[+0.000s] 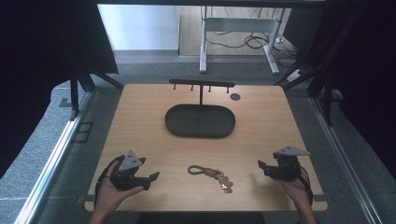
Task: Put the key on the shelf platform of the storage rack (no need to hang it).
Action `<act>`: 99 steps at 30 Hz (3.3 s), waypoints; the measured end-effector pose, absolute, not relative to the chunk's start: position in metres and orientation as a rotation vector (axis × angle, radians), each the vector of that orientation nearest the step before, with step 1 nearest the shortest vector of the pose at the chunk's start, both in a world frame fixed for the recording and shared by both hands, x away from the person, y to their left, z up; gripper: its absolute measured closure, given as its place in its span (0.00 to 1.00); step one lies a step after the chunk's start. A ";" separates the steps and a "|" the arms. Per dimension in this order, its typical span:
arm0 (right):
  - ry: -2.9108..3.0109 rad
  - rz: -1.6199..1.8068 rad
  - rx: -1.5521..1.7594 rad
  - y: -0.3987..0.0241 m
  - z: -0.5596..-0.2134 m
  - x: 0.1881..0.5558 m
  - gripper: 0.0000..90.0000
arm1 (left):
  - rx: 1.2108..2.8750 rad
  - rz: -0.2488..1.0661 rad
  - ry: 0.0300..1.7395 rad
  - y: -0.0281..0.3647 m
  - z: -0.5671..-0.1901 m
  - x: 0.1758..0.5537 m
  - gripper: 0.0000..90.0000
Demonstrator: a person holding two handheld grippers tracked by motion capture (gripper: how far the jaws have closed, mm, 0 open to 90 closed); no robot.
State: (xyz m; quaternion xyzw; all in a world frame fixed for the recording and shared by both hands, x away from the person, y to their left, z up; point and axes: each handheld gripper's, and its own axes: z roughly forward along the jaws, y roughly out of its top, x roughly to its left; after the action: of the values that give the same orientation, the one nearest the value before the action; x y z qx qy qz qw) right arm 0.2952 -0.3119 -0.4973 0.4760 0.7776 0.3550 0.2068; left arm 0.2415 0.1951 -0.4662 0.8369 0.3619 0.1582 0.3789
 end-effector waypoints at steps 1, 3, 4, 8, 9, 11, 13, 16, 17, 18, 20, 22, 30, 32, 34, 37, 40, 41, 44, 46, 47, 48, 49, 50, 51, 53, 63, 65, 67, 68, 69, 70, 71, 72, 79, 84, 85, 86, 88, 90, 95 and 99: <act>2.178 0.985 1.314 -0.311 -0.495 0.295 0.31 | 2.138 0.403 0.925 0.195 -0.466 0.242 0.29; 2.201 0.988 1.297 -0.310 -0.492 0.296 0.33 | 2.142 0.400 0.926 0.194 -0.467 0.242 0.29; 2.218 0.992 1.281 -0.310 -0.490 0.296 0.34 | 2.140 0.401 0.927 0.194 -0.467 0.242 0.29; 2.273 0.993 1.249 -0.306 -0.484 0.299 0.38 | 2.141 0.398 0.927 0.193 -0.467 0.242 0.29; 2.273 0.993 1.249 -0.306 -0.484 0.299 0.38 | 2.141 0.398 0.927 0.193 -0.467 0.242 0.29; 2.319 0.971 1.218 -0.302 -0.477 0.302 0.40 | 2.140 0.398 0.930 0.194 -0.467 0.242 0.29; 2.335 0.968 1.208 -0.300 -0.474 0.302 0.40 | 2.137 0.397 0.931 0.194 -0.466 0.241 0.29; 2.392 0.939 1.161 -0.292 -0.463 0.305 0.40 | 2.117 0.390 0.926 0.197 -0.464 0.240 0.29; 2.404 0.936 1.152 -0.289 -0.460 0.306 0.41 | 2.109 0.385 0.927 0.198 -0.463 0.240 0.29; 2.414 0.934 1.144 -0.287 -0.458 0.307 0.41 | 2.102 0.378 0.930 0.199 -0.463 0.239 0.29; 2.438 0.920 1.130 -0.281 -0.452 0.309 0.41 | 2.091 0.372 0.930 0.201 -0.462 0.239 0.29; 2.468 0.904 1.111 -0.275 -0.448 0.311 0.42 | 2.090 0.371 0.928 0.201 -0.461 0.238 0.29; 2.602 0.795 1.006 -0.241 -0.438 0.320 0.46 | 2.090 0.358 0.912 0.201 -0.463 0.239 0.29; 2.627 0.771 0.983 -0.234 -0.437 0.323 0.47 | 2.089 0.362 0.917 0.202 -0.463 0.239 0.29; 2.655 0.751 0.969 -0.227 -0.438 0.325 0.47 | 2.088 0.362 0.915 0.203 -0.462 0.239 0.29; 2.688 0.730 0.949 -0.218 -0.441 0.329 0.48 | 2.089 0.364 0.909 0.203 -0.461 0.239 0.29; 2.705 0.713 0.935 -0.210 -0.441 0.330 0.49 | 2.085 0.364 0.913 0.201 -0.462 0.239 0.29; 2.711 0.709 0.926 -0.208 -0.441 0.330 0.49 | 2.088 0.362 0.912 0.201 -0.462 0.239 0.29; 2.736 0.692 0.904 -0.201 -0.441 0.330 0.50 | 2.090 0.362 0.910 0.200 -0.462 0.239 0.29; 2.743 0.685 0.898 -0.199 -0.441 0.330 0.50 | 2.088 0.358 0.908 0.200 -0.461 0.238 0.29; 2.762 0.675 0.879 -0.194 -0.441 0.329 0.50 | 2.083 0.353 0.901 0.200 -0.460 0.237 0.29; 2.762 0.675 0.879 -0.194 -0.441 0.329 0.50 | 2.083 0.353 0.901 0.200 -0.460 0.237 0.29; 2.773 0.672 0.871 -0.191 -0.441 0.330 0.51 | 2.082 0.359 0.899 0.199 -0.458 0.236 0.29; 2.780 0.669 0.867 -0.189 -0.442 0.330 0.51 | 2.083 0.360 0.898 0.199 -0.458 0.236 0.29; 2.787 0.664 0.867 -0.187 -0.443 0.330 0.51 | 2.083 0.360 0.899 0.199 -0.458 0.236 0.29; 2.804 0.651 0.854 -0.182 -0.445 0.331 0.51 | 2.083 0.360 0.900 0.199 -0.458 0.236 0.29; 2.865 0.604 0.789 -0.162 -0.454 0.333 0.51 | 2.099 0.363 0.901 0.198 -0.460 0.237 0.29; 2.885 0.586 0.769 -0.156 -0.457 0.333 0.51 | 2.101 0.369 0.905 0.198 -0.461 0.238 0.29; 2.898 0.572 0.753 -0.152 -0.459 0.334 0.51 | 2.101 0.370 0.906 0.199 -0.460 0.237 0.29; 2.905 0.564 0.747 -0.150 -0.460 0.334 0.51 | 2.097 0.371 0.906 0.199 -0.460 0.237 0.29; 2.909 0.560 0.741 -0.148 -0.461 0.334 0.51 | 2.094 0.372 0.907 0.200 -0.460 0.237 0.29; 2.912 0.557 0.738 -0.147 -0.462 0.334 0.51 | 2.095 0.373 0.907 0.200 -0.459 0.237 0.29; 2.914 0.555 0.741 -0.145 -0.463 0.333 0.51 | 2.095 0.373 0.908 0.200 -0.459 0.237 0.29; 2.916 0.554 0.724 -0.144 -0.464 0.334 0.51 | 2.095 0.373 0.906 0.200 -0.459 0.237 0.29; 2.941 0.528 0.697 -0.136 -0.469 0.334 0.51 | 2.100 0.366 0.898 0.198 -0.460 0.237 0.29; 2.968 0.499 0.668 -0.128 -0.477 0.334 0.52 | 2.100 0.367 0.898 0.199 -0.461 0.237 0.29; 2.972 0.491 0.659 -0.126 -0.478 0.334 0.53 | 2.100 0.367 0.900 0.199 -0.461 0.238 0.29; 2.978 0.487 0.656 -0.125 -0.480 0.334 0.53 | 2.099 0.367 0.900 0.199 -0.461 0.238 0.29; 2.989 0.474 0.647 -0.121 -0.484 0.334 0.53 | 2.099 0.367 0.901 0.199 -0.461 0.238 0.29; 2.998 0.458 0.631 -0.118 -0.488 0.335 0.53 | 2.100 0.368 0.901 0.199 -0.461 0.238 0.29; 3.002 0.433 0.619 -0.112 -0.495 0.335 0.55 | 2.106 0.361 0.901 0.199 -0.463 0.239 0.29; 3.010 0.396 0.605 -0.108 -0.499 0.334 0.57 | 2.097 0.367 0.897 0.199 -0.462 0.238 0.29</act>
State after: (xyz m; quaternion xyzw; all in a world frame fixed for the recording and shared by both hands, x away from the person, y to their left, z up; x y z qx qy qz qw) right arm 0.3345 -0.1076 -0.4992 0.1954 0.9721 0.1280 0.0228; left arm 0.2381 0.1990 -0.4615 0.8304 0.3552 0.1454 0.4038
